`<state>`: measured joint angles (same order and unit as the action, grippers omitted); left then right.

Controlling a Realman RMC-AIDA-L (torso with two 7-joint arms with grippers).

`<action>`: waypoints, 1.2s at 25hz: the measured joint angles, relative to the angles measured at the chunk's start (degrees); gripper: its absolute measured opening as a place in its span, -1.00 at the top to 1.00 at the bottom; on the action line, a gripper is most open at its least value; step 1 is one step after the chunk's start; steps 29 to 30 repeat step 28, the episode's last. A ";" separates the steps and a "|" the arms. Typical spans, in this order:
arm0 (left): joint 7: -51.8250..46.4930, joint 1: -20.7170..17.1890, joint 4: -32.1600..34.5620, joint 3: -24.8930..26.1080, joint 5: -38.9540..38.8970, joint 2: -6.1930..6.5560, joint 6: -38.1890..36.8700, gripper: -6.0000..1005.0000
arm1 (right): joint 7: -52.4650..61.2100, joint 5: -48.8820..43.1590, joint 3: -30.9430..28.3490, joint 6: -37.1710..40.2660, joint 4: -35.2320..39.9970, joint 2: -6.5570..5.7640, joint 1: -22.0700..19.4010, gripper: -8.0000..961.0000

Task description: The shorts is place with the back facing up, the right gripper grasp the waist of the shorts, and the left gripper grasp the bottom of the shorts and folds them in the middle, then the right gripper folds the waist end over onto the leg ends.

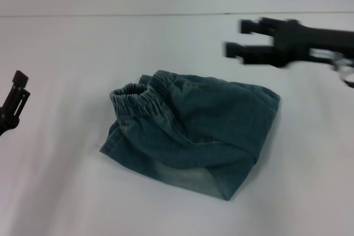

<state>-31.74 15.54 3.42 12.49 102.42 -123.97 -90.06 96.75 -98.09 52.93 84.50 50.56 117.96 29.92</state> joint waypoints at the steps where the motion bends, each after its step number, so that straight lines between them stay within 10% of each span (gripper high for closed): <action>1: -3.76 -0.14 3.10 -3.27 0.00 0.03 -1.71 -0.53 | -1.38 -0.12 -1.69 2.95 -0.72 -0.64 -1.34 -0.97; 10: -28.60 -1.96 30.60 -29.96 10.12 0.38 -9.47 -0.53 | -17.23 -1.21 -4.93 10.83 -13.83 -2.96 -9.50 -0.97; 30: -35.58 1.60 34.45 -35.38 17.74 0.49 -11.38 -0.53 | -21.81 -8.96 -5.16 9.80 -17.90 -0.03 -8.96 -0.97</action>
